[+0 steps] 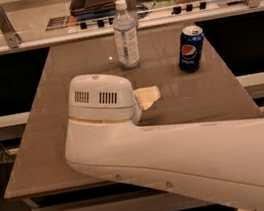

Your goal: Move rxbar chocolate near blue plastic bottle

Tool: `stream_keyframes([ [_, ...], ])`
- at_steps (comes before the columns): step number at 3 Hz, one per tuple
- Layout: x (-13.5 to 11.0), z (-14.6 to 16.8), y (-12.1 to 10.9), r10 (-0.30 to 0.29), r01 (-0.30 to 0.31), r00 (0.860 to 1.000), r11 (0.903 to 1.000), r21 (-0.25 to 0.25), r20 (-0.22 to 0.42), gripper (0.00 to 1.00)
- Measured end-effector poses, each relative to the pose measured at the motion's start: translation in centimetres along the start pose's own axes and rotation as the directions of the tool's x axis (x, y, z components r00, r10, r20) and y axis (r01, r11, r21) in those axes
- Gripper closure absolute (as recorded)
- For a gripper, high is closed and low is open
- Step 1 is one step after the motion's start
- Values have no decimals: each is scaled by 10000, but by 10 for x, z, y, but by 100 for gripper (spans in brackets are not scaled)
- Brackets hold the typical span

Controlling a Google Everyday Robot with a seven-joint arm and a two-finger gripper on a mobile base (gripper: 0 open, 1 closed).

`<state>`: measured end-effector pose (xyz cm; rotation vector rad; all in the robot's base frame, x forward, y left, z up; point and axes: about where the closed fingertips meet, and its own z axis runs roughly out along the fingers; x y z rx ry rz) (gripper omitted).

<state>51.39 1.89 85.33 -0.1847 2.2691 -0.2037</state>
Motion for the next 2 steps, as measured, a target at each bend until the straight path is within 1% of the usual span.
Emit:
stream_keyframes([
  [1, 14, 9, 3, 138, -141, 9994, 9998, -109, -325, 16],
  [2, 13, 8, 3, -30, 27, 9996, 9999, -98, -287, 18],
])
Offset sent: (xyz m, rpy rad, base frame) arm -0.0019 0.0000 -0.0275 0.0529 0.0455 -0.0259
